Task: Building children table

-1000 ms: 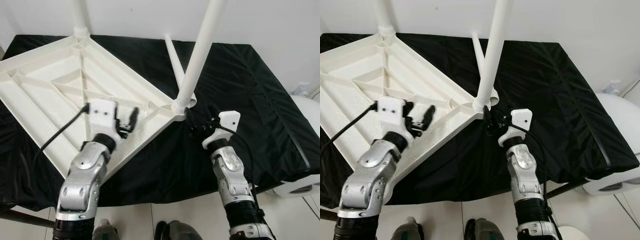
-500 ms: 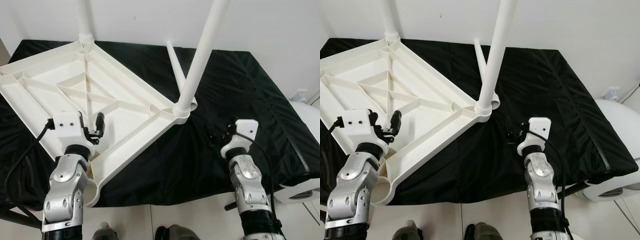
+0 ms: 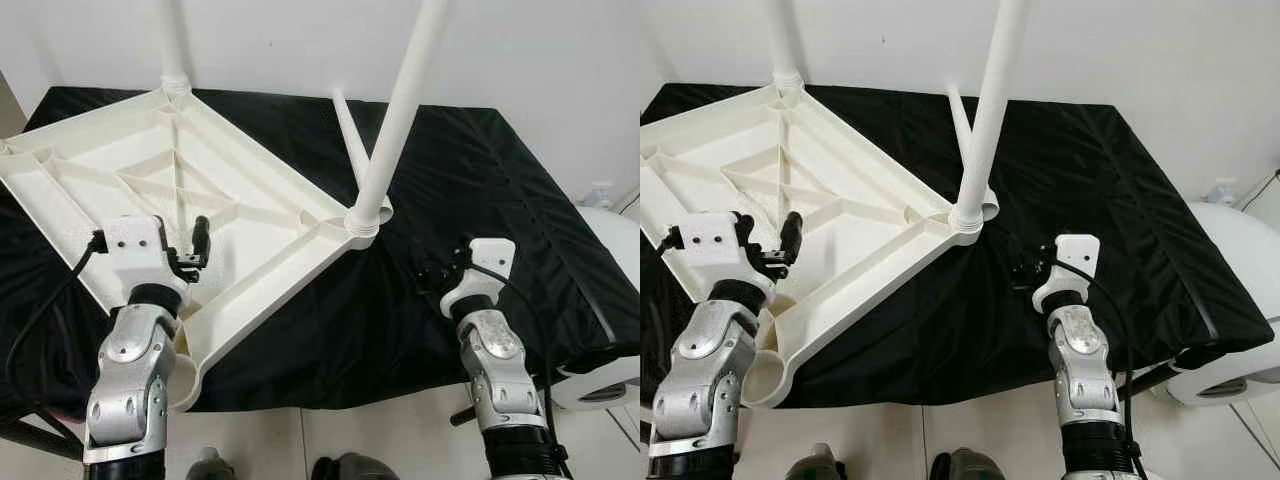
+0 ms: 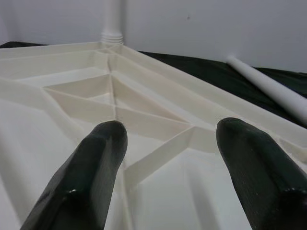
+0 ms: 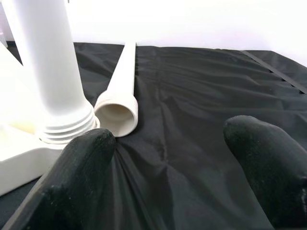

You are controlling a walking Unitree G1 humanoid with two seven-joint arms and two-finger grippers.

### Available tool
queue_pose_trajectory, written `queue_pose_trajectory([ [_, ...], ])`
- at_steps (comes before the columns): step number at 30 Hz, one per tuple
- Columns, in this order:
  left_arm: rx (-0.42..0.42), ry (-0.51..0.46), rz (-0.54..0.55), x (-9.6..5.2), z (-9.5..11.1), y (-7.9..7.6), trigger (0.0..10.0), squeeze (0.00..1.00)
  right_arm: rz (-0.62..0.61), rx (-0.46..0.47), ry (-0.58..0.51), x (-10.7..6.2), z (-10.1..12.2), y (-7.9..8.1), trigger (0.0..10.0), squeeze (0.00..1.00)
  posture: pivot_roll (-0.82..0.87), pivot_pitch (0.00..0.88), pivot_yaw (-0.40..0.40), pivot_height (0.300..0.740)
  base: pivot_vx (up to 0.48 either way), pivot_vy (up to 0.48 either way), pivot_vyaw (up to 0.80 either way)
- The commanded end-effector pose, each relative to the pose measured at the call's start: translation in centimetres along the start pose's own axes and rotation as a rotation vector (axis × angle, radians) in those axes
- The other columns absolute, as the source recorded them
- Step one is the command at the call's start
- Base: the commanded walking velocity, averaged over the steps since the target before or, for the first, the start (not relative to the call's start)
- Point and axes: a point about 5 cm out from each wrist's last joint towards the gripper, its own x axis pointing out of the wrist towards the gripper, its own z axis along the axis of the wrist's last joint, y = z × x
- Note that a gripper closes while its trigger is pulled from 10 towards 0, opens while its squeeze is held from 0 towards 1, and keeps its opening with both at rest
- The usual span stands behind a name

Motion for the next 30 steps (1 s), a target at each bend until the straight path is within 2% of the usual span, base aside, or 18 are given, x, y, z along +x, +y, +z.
queue_pose_trajectory([
  [1,-0.015,-0.017,-0.019,-0.2,0.2,-0.5,10.0,0.00,-0.005,0.012,0.025,-0.3,-0.1,-0.2,10.0,0.00,0.04,0.015,-0.068,0.740,0.000,0.000,0.00],
  [7,-0.021,-0.012,-0.042,-0.4,0.2,-1.0,10.0,0.00,0.012,0.019,0.026,-0.3,0.3,0.3,10.0,0.00,0.04,0.017,-0.067,0.740,0.000,0.000,0.00],
  [11,-0.033,0.000,-0.102,-0.9,-0.1,-2.3,10.0,0.00,0.086,0.037,0.019,-0.7,0.6,2.1,10.0,0.00,0.04,0.019,-0.069,0.740,0.000,0.000,0.00],
  [21,-0.023,0.015,-0.125,-1.0,-0.5,-2.6,10.0,0.00,0.086,0.015,0.034,-0.5,0.5,1.9,10.0,0.00,0.05,0.017,-0.070,0.740,0.000,0.000,0.00],
  [30,-0.023,0.019,-0.128,-1.0,-0.4,-2.6,10.0,0.00,0.086,0.034,0.017,-0.5,0.8,1.9,10.0,0.00,0.05,0.013,-0.071,0.740,0.000,0.000,0.00],
])
